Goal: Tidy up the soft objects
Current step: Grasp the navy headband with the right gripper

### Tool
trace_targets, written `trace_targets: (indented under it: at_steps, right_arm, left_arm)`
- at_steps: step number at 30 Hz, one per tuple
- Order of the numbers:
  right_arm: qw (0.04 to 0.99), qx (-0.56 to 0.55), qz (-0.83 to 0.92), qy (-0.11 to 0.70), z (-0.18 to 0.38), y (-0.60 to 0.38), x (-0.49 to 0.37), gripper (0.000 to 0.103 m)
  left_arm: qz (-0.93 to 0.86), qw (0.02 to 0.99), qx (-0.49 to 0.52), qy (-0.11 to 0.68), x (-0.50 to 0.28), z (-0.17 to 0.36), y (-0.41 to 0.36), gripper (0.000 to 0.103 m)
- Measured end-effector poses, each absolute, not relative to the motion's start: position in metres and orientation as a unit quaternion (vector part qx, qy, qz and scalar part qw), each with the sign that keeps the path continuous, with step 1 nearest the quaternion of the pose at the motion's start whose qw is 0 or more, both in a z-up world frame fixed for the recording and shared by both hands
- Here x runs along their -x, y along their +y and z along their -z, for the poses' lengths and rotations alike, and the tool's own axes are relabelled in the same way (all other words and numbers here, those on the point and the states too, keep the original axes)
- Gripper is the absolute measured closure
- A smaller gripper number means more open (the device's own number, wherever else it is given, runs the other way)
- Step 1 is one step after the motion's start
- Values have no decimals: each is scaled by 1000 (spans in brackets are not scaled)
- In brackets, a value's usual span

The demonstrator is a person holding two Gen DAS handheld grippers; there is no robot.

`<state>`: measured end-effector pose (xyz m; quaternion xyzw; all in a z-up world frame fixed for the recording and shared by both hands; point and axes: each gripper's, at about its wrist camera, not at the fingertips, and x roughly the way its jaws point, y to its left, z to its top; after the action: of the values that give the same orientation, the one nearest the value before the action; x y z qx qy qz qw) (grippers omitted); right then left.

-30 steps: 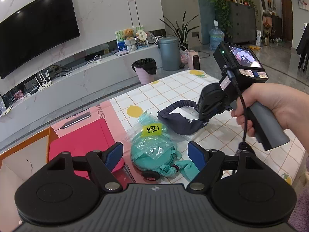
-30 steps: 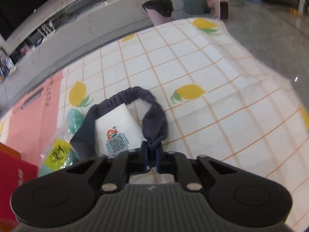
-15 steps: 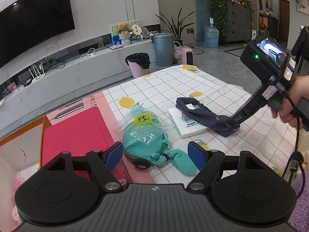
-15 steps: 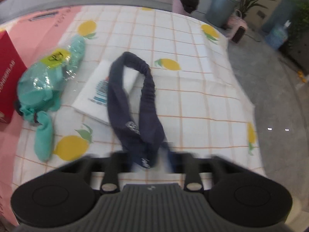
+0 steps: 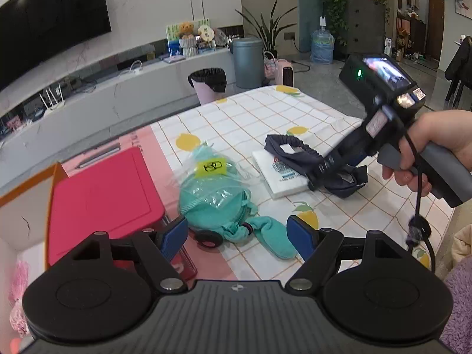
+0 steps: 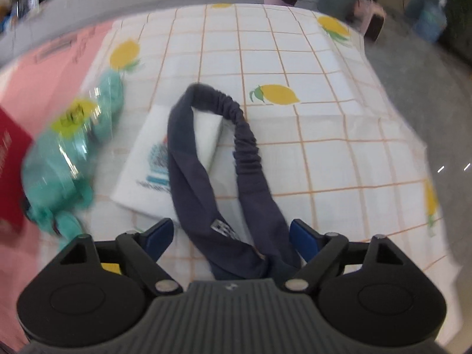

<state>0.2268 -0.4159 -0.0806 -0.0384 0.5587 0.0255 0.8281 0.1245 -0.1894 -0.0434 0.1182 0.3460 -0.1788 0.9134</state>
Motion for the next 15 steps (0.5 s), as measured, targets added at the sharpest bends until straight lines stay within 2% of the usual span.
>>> trace_targets:
  at_steps: [2,5,6,7,8,10,15]
  right_arm:
    - [831,-6,-34,555,80,-425,-230,24]
    - [834,-44,-39,548,82,-430,-236,45]
    - [835,-55,-38,546,83,-431,-237,65]
    - [837,-61,-37,543,82,-433,-237,80]
    - [837,-69,-40,542,81,-434,-238,85]
    - [830,-93,-44,548,81,-439,-239,102]
    - [831,-94,-14,548,82,-446,-239,102]
  left_arm:
    - [180,912,-114,351,-126,44,-190,13]
    - [182,911,-105,355,-126,44,-192,13]
    - [181,911,-103,355,-126,44,-192,13]
    - [179,912,-102,355,-126,43,-193,13]
    - [176,913,-99,355,-127,43,-194,13]
    - [174,912,-91,360,-129,44,-196,13]
    - [178,915,-72,354,-135,42,-201,13]
